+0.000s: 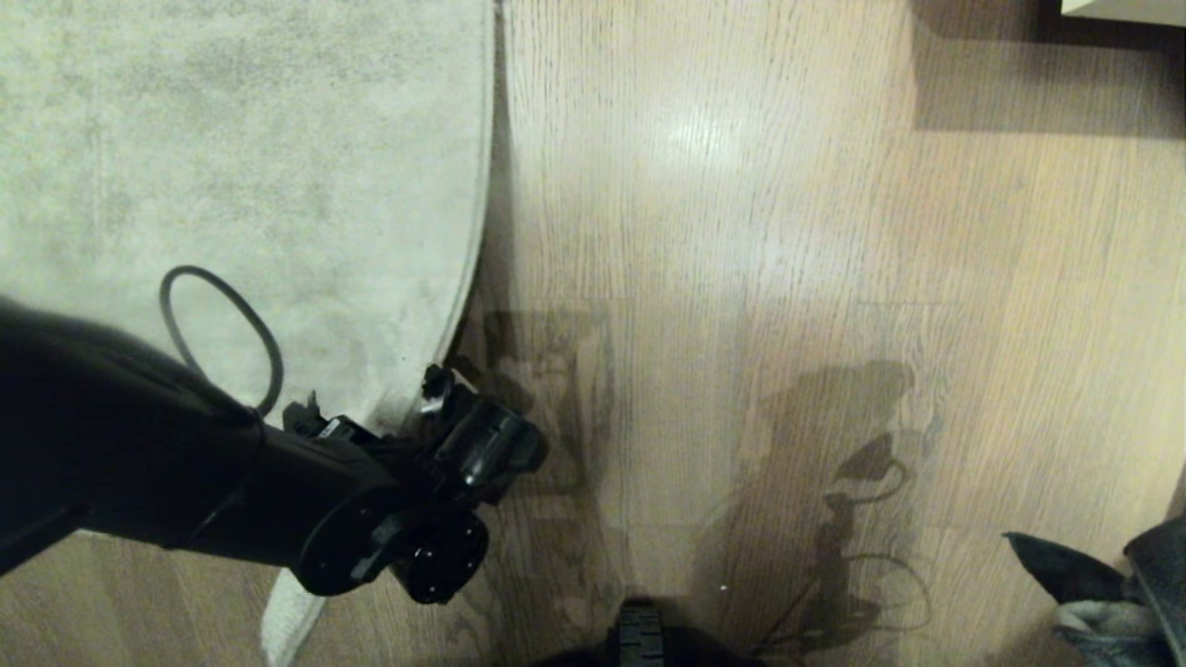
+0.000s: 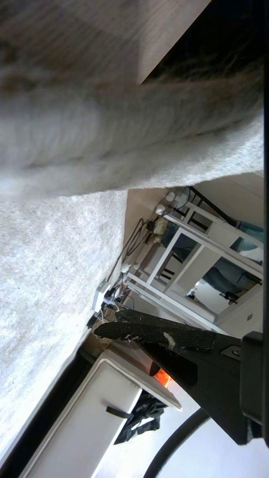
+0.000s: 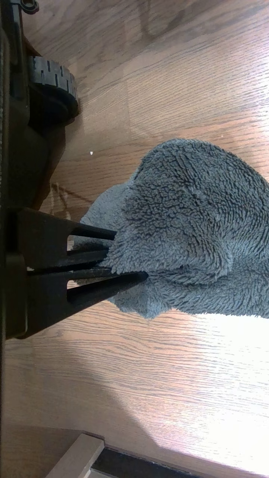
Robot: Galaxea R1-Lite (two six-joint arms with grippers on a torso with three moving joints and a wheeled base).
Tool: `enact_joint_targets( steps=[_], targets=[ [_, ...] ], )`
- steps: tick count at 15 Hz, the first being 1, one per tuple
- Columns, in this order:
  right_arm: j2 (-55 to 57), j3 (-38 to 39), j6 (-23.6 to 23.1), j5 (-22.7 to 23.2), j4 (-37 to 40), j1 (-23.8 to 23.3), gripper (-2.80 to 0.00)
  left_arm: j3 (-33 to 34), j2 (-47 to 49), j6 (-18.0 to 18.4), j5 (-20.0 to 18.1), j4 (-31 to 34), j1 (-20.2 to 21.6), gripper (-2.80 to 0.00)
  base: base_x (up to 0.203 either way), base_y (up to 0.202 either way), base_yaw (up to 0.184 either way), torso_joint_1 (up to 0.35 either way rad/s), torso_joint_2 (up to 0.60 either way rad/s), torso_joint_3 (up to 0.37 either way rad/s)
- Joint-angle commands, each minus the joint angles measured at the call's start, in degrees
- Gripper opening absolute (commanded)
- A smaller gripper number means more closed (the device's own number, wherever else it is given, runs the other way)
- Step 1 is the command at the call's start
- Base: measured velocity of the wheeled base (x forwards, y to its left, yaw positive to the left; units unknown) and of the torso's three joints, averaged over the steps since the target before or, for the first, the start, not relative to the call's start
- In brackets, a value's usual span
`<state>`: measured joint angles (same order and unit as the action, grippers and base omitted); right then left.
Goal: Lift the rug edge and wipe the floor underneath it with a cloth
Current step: Lift up the carpet
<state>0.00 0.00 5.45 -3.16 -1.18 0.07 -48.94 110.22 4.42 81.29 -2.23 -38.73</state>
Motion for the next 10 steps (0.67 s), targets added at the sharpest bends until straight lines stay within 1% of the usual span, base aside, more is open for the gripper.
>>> enact_joint_targets(
  steps=[1,4,5,8,10],
  targets=[
    [0.0,0.0,0.0,0.0,0.0,0.1,-2.80,2.2,-1.4,-0.1,0.4,-2.0,0.0,0.00,0.000,0.000,0.000,0.000,0.00,0.000],
    [0.0,0.0,0.0,0.0,0.0,0.0,-2.80,7.5,1.5,0.7,0.5,-18.0,-0.1,0.00,0.000,0.000,0.000,0.000,0.00,0.000],
    [0.0,0.0,0.0,0.0,0.0,0.0,-2.80,9.3,2.4,1.4,0.8,-21.5,-0.5,0.00,0.000,0.000,0.000,0.000,0.00,0.000],
    [0.1,0.0,0.0,0.0,0.0,0.0,-2.80,13.0,2.1,1.9,1.0,-23.1,-1.0,0.00,0.000,0.000,0.000,0.000,0.00,0.000],
    [0.1,0.0,0.0,0.0,0.0,0.0,-2.80,14.1,1.7,1.9,1.0,-23.7,-1.0,0.00,0.000,0.000,0.000,0.000,0.00,0.000]
  ],
)
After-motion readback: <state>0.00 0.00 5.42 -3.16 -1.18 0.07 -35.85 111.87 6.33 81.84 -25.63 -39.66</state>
